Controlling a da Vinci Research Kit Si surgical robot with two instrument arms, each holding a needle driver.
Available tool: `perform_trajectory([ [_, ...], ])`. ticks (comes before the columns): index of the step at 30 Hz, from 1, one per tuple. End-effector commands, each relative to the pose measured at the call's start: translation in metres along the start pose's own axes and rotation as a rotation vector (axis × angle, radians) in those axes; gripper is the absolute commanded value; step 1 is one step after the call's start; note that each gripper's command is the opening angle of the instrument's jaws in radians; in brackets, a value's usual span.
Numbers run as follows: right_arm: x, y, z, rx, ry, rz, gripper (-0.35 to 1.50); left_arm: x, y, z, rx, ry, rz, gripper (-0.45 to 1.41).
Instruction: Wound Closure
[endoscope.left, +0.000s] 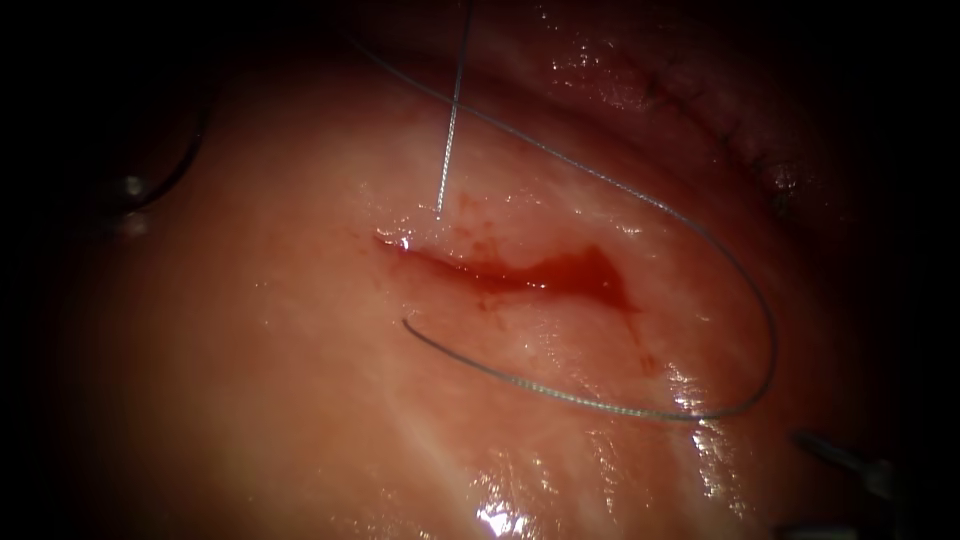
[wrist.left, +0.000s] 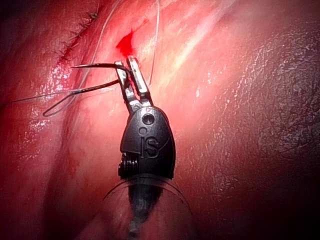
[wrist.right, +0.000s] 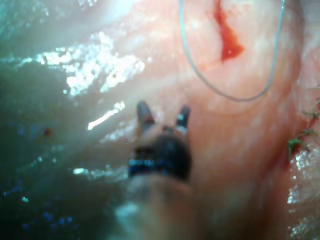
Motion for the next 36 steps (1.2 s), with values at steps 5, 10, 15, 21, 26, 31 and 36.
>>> perform_trajectory([
  [5,-0.0007,0.0030,-0.0048,-0.066,-0.032,0.040,1.35,-0.0009,0.0007,0.0006,0.002,0.000,-0.001,-0.45],
  [10,0.0048,0.0060,-0.0064,-0.094,0.095,0.138,1.38,-0.0026,0.0029,0.0033,-0.039,-0.018,0.018,-0.45],
  [15,0.0099,0.0065,-0.0028,-0.033,0.157,0.235,1.26,-0.0035,0.0046,0.0056,-0.083,-0.012,0.009,-0.45],
  [21,0.0159,0.0049,0.0065,0.012,0.139,0.266,1.16,-0.0036,0.0049,0.0060,-0.100,-0.006,0.010,-0.45],
  [26,0.0184,0.0037,0.0129,0.049,0.077,0.260,1.16,-0.0034,0.0046,0.0055,-0.106,-0.006,0.007,-0.45],
  [31,0.0202,0.0023,0.0176,0.081,0.009,0.251,1.13,-0.0030,0.0042,0.0047,-0.114,-0.002,0.002,-0.45],
  [36,0.0218,0.0017,0.0221,0.109,-0.081,0.247,1.04,-0.0027,0.0040,0.0041,-0.121,-0.002,-0.002,-0.45],
])
